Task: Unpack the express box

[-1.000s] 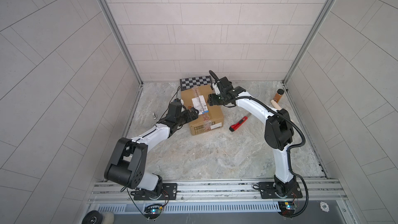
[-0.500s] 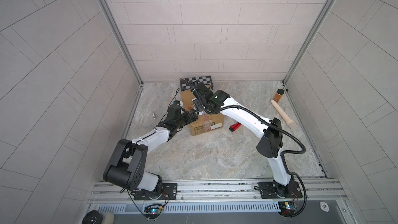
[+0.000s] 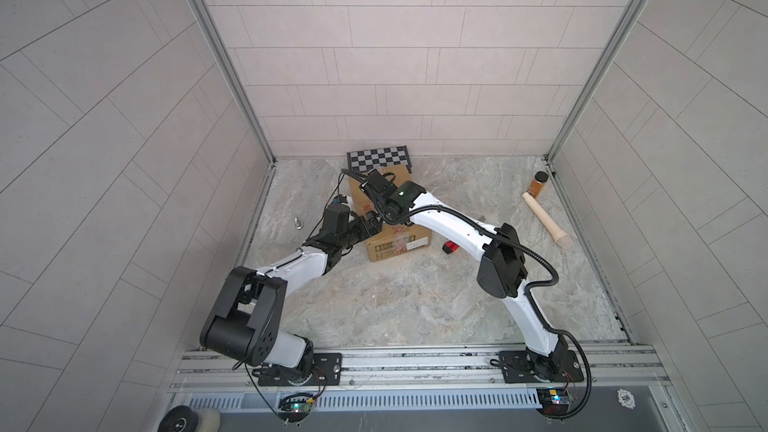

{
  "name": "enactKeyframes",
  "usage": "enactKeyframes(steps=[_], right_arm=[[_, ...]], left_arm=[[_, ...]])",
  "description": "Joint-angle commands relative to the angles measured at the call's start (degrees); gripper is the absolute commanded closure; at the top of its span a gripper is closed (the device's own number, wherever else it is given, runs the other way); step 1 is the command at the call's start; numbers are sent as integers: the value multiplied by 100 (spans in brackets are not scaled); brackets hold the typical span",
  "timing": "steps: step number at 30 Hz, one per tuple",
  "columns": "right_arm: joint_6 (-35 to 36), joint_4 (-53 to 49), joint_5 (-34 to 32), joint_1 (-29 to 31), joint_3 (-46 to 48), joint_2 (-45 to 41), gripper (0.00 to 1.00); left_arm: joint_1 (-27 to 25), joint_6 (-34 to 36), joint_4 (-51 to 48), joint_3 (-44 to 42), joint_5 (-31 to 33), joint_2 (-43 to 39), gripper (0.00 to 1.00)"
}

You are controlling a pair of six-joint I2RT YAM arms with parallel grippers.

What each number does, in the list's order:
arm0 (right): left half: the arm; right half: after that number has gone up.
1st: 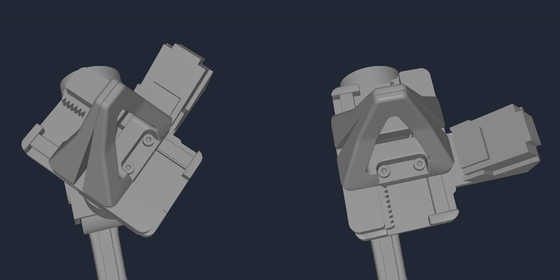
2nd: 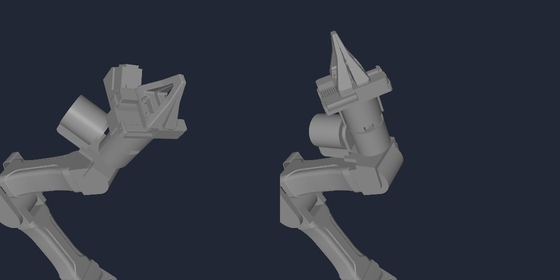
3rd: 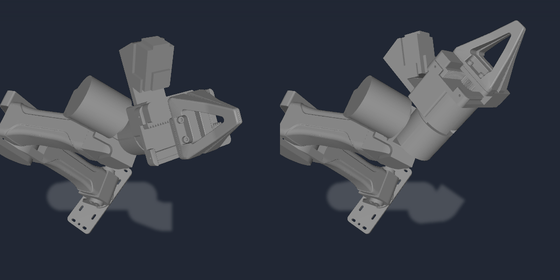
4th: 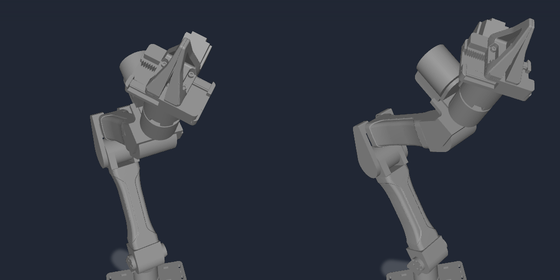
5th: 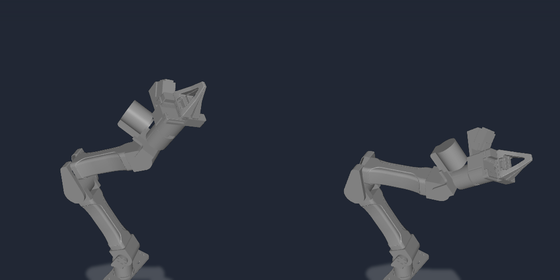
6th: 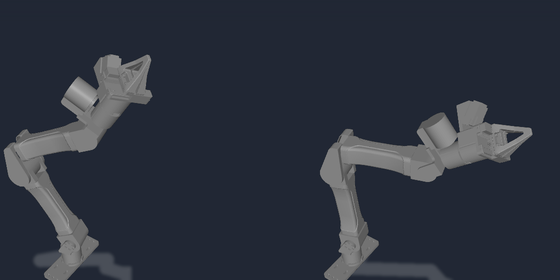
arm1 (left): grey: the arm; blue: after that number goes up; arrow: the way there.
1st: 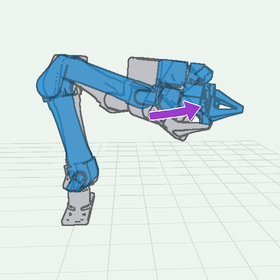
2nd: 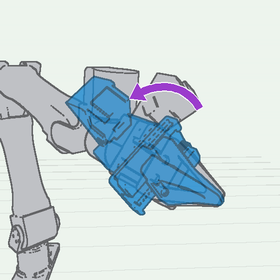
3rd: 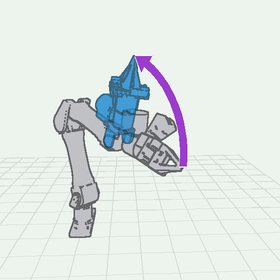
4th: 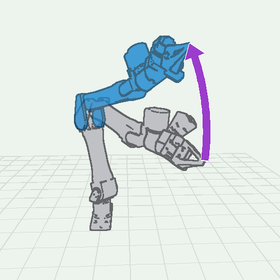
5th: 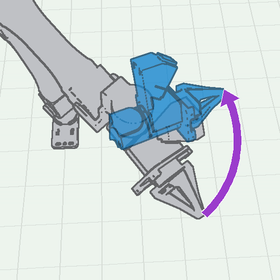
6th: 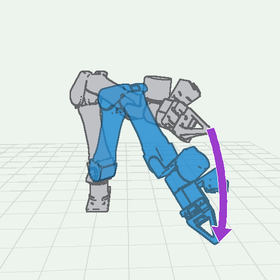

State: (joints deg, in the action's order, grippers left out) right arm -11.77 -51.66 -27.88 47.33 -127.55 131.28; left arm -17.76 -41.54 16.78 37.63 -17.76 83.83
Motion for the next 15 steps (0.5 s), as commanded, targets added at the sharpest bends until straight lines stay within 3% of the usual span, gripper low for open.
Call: enactKeyframes(steps=[1,10,13,15], right_arm=[[67,-274,-462,13,-187,306,26],[85,-355,-507,-74,-492,697,27],[78,-487,-496,-134,-644,796,34],[102,-562,-534,-178,-716,777,46]], left_arm=[[-44,77,-1014,-350,199,378,0],[-46,49,-914,-642,323,590,0],[-46,45,-942,-687,376,632,1],[-46,49,-1039,-689,454,643,1]])
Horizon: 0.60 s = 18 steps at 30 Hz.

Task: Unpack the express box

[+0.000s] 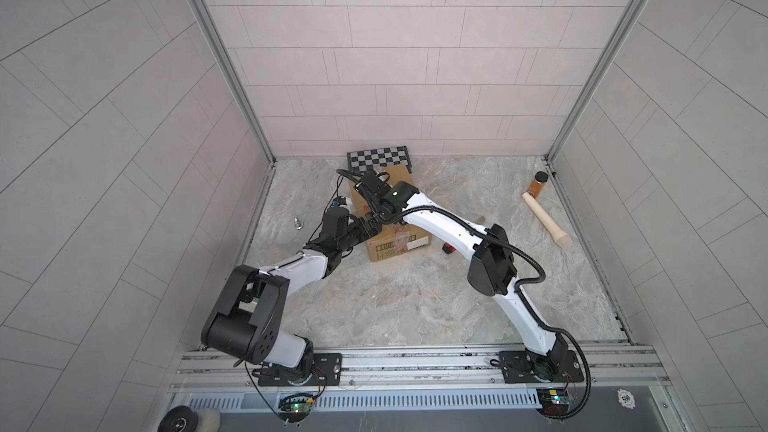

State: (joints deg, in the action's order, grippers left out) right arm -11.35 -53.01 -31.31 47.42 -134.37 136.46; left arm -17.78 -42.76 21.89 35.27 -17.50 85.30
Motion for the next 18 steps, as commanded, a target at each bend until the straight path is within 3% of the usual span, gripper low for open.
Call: enactKeyframes(steps=[1,6,18], right_arm=[[79,-438,-228,-204,-53,230,51],[215,-437,-254,-335,-132,-25,68],[139,-594,190,-728,-200,-435,77]], left_arm=[[-47,173,-1588,-458,462,496,1],[-41,177,-1723,-477,611,540,1],[-42,185,-1820,-461,669,616,1]])
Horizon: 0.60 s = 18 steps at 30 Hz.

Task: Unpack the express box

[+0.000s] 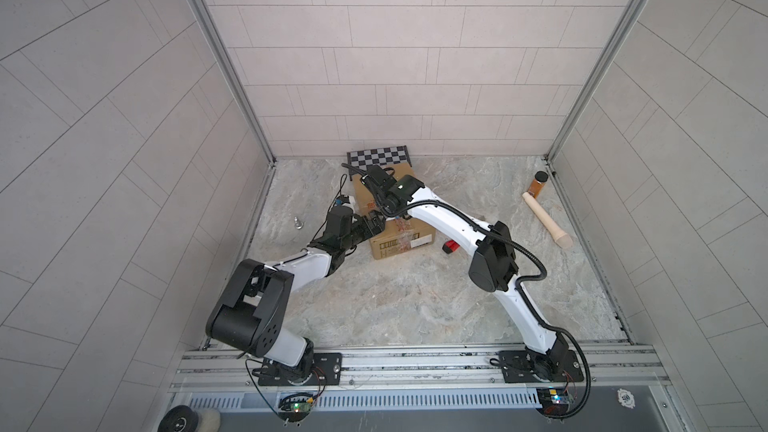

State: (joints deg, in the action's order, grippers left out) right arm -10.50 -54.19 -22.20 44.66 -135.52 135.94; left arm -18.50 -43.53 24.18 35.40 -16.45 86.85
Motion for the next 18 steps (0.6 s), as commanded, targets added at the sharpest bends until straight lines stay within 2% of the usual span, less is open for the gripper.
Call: enactKeyframes(steps=[1,7,11,15,18], right_arm=[[65,-478,-736,-467,-80,-414,77],[66,-557,-717,-546,-79,-575,77],[9,-523,-535,-540,-71,-627,74],[-54,-463,-320,-542,-73,-605,63],[-99,-405,-194,-527,-77,-516,51]], left_arm=[[26,266,-2058,-473,564,468,1],[31,257,-2076,-466,551,464,1],[31,257,-2121,-423,548,373,1],[25,219,-2083,-349,345,256,1],[31,158,-1992,-270,141,-85,1]])
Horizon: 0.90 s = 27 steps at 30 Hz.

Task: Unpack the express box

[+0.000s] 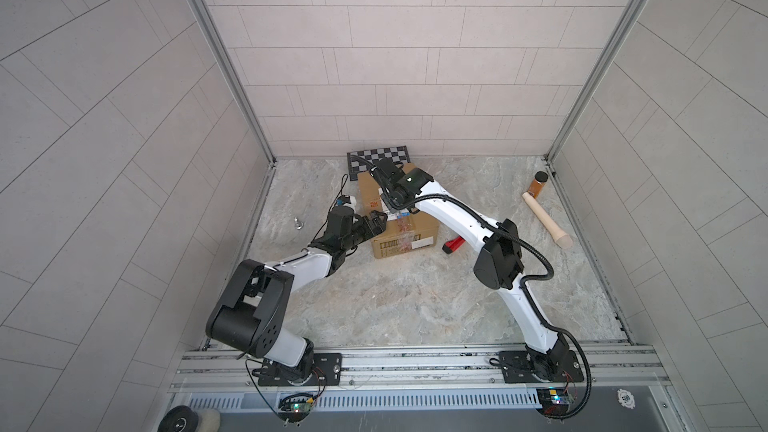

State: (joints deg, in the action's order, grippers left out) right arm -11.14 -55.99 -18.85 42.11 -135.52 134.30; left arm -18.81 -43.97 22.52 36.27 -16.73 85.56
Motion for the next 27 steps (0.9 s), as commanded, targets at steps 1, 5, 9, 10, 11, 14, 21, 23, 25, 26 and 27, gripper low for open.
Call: enactKeyframes(steps=[1,5,9,10,11,14,21,23,25,26,27], right_arm=[[-49,-212,-523,-252,-76,-314,48],[-92,-158,-501,-177,-110,-80,42],[5,-202,-785,-59,-209,127,39],[6,-202,-816,-40,-228,169,38],[-6,-202,-822,-42,-231,207,38],[-28,-198,-778,-45,-239,297,37],[-48,-237,-694,-42,-254,502,37],[-57,-246,-686,-43,-256,565,37],[-62,-246,-681,-42,-257,634,37],[-63,-246,-681,-44,-255,672,37],[-59,-246,-685,-45,-267,727,37]], left_arm=[[64,207,-1856,-272,134,-109,0],[78,415,-2191,263,96,-648,0],[105,711,-2529,806,201,-816,0],[97,806,-2627,962,280,-727,0],[116,868,-2692,1112,316,-602,0],[123,881,-2625,1434,278,-148,0],[111,670,-2386,1907,224,705,0],[110,682,-2553,2008,292,947,0],[114,660,-2568,1941,343,1101,0],[108,629,-2552,1884,358,1134,0],[112,618,-2551,1822,399,1168,0]])
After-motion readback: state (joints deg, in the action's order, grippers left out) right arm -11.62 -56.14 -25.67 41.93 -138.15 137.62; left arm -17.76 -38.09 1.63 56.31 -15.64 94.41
